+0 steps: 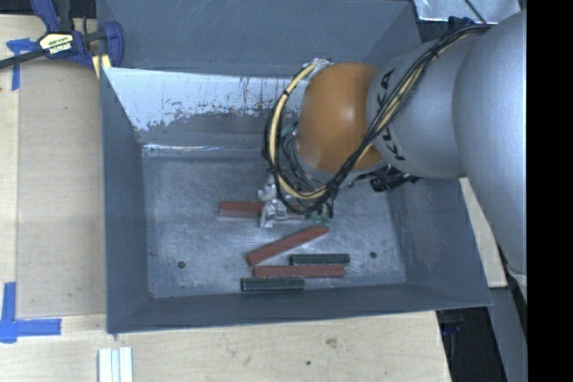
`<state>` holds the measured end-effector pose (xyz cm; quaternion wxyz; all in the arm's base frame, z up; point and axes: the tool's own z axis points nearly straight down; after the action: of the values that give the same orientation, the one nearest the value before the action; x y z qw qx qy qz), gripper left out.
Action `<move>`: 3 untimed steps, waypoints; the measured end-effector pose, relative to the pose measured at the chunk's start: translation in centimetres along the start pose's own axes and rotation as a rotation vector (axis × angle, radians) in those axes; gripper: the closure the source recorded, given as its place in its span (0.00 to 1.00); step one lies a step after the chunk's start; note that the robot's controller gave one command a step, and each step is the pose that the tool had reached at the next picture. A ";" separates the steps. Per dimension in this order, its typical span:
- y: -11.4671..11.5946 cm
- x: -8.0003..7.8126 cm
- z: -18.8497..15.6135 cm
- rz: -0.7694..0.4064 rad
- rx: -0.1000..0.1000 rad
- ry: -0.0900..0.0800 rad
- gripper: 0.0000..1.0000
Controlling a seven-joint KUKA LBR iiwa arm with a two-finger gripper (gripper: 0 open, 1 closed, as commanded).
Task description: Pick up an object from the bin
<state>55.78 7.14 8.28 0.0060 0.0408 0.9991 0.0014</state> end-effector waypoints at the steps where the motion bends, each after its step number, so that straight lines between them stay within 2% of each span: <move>1: -0.1 0.3 -1.7 0.000 0.003 0.014 1.00; 3: -0.1 0.1 -4.7 0.001 0.002 0.008 1.00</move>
Offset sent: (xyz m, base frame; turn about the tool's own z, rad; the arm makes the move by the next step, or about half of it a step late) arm 0.0001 -0.0001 0.0690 0.0000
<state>55.65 7.06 13.02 0.0018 0.0413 0.9991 0.0006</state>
